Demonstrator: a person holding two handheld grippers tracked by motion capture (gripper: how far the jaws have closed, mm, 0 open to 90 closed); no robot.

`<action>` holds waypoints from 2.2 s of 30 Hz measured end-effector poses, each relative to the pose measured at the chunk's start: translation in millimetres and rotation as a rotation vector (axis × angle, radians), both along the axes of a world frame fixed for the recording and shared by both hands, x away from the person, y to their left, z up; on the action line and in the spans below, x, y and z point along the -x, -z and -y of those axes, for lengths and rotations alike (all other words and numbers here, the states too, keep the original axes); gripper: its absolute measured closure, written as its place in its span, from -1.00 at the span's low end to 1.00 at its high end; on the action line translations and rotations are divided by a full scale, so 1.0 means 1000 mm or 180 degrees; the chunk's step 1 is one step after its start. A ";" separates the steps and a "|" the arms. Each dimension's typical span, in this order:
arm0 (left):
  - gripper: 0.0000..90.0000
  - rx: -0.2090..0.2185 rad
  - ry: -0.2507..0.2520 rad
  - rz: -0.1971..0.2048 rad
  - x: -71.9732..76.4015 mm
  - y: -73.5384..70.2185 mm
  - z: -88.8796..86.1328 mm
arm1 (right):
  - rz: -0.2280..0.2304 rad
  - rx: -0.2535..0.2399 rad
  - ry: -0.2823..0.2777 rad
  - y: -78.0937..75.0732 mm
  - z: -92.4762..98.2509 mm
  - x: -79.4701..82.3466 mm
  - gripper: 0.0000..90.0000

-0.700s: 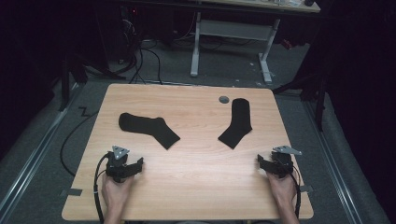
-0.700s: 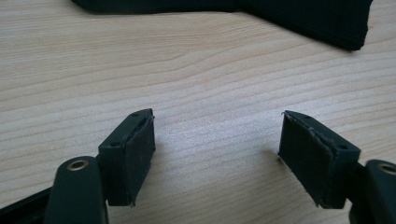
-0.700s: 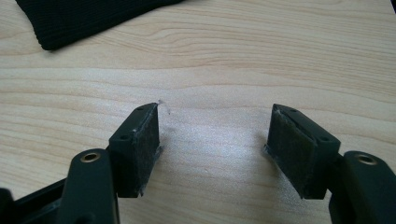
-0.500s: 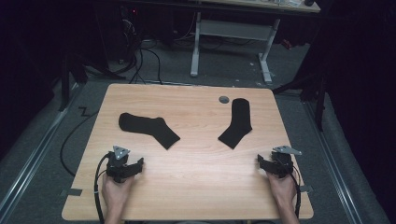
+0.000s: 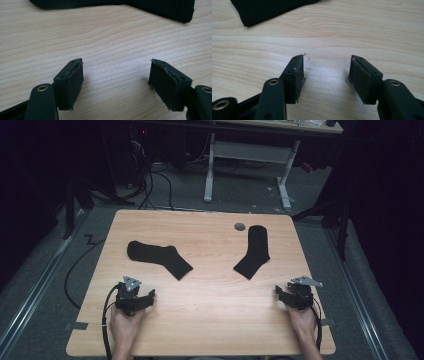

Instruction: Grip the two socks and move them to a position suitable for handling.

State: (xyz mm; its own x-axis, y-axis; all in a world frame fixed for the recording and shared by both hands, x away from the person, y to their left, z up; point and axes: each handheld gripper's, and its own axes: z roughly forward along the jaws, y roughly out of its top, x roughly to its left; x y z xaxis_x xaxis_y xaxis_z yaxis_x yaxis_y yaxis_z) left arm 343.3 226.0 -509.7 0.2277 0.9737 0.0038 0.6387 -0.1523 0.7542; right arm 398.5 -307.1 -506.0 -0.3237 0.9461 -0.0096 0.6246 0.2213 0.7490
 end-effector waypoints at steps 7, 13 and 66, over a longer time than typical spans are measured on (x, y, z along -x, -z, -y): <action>-0.38 0.0004 0.0000 0.0002 0.000 0.000 0.000 | -0.0006 -0.0076 -0.0073 -0.002 -0.005 -0.002 0.12; -0.38 0.0006 0.0001 0.0002 0.000 0.000 0.000 | 0.0031 -0.0169 -0.0114 -0.008 -0.014 -0.009 0.15; -0.37 0.0014 0.0007 0.0001 0.000 0.000 0.000 | -0.0327 0.0047 -0.0113 -0.014 -0.085 -0.134 0.80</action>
